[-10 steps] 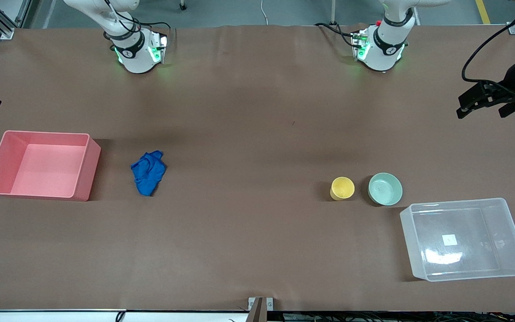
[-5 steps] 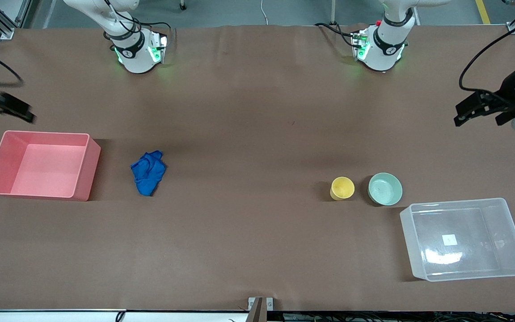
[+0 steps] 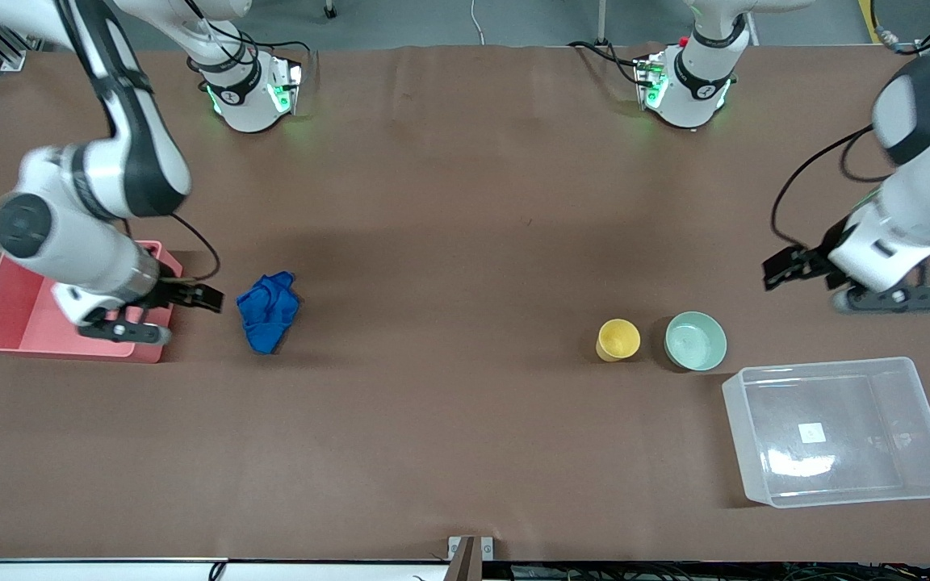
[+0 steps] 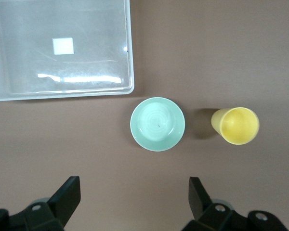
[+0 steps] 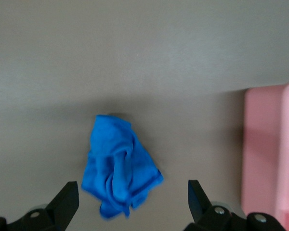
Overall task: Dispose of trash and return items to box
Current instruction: 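Grasp the blue cloth with the right gripper while the left gripper reaches the bowl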
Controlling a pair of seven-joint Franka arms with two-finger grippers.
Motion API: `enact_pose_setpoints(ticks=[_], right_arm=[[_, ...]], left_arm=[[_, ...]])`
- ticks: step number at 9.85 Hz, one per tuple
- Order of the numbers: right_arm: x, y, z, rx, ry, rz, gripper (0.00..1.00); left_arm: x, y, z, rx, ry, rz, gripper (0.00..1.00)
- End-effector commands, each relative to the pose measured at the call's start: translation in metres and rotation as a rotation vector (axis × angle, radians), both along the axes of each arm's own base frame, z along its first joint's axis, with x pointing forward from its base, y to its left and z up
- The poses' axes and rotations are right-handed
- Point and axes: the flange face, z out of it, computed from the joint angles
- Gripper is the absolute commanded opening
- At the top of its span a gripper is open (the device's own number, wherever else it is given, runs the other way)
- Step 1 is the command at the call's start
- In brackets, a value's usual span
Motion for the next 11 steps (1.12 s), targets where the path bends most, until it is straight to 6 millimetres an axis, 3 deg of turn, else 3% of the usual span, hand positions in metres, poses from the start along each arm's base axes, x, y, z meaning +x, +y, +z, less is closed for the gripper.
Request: enact_pose_setpoints(ticks=[1, 2, 4, 5, 8, 9, 10, 11], right_arm=[[-0.012, 0.010, -0.057, 0.007, -0.020, 0.008, 1.00], [-0.011, 0.014, -0.083, 0.017, -0.020, 0.008, 1.00], [-0.014, 0.016, -0.114, 0.025, -0.008, 0.006, 0.95], [-0.018, 0.022, -0.122, 0.027, -0.001, 0.010, 0.82], [-0.026, 0.024, -0.128, 0.026, 0.021, -0.011, 0.18], [-0.026, 0.030, -0.127, 0.030, 0.024, -0.036, 0.01], [-0.024, 0.040, -0.123, 0.039, 0.019, -0.062, 0.01], [-0.017, 0.050, -0.114, 0.049, 0.002, -0.088, 0.01]], left_arm=[[-0.005, 0.009, -0.085, 0.015, 0.025, -0.040, 0.98], [0.001, 0.020, -0.115, 0.012, 0.025, -0.048, 0.98], [0.010, 0.034, -0.169, 0.007, 0.009, -0.051, 0.98], [0.014, 0.037, -0.187, 0.005, -0.011, -0.047, 0.98], [0.015, 0.033, -0.238, -0.002, -0.020, -0.042, 0.98], [0.014, 0.029, -0.249, -0.004, -0.030, -0.044, 0.98], [0.013, 0.028, -0.258, -0.006, -0.027, -0.042, 0.92], [0.011, 0.028, -0.265, -0.006, -0.015, -0.042, 0.80]])
